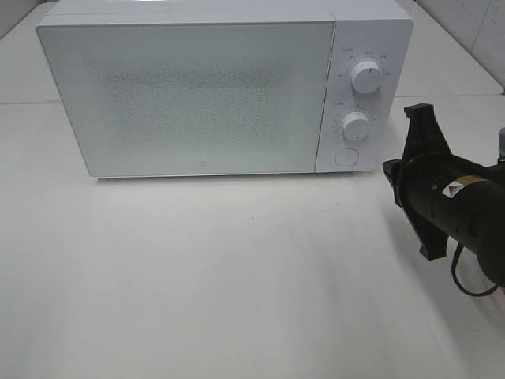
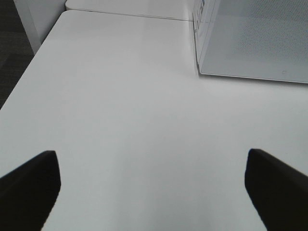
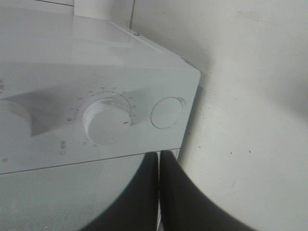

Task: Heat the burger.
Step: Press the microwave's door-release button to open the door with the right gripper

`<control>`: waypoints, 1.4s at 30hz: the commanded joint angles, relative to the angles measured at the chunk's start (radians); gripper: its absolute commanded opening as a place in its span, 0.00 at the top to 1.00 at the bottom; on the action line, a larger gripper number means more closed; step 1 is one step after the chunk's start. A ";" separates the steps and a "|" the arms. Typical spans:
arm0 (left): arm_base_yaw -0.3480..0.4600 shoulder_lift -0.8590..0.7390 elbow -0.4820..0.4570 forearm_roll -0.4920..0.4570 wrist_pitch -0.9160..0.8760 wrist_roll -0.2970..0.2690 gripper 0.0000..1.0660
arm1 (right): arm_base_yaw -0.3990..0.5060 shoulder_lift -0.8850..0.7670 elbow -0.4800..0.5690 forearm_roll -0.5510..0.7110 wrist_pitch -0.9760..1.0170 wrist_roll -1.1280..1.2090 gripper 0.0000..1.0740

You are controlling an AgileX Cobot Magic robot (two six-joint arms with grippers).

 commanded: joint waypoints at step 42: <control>-0.002 -0.014 0.000 0.000 -0.017 0.000 0.09 | -0.154 0.431 -0.381 -0.271 0.009 0.249 1.00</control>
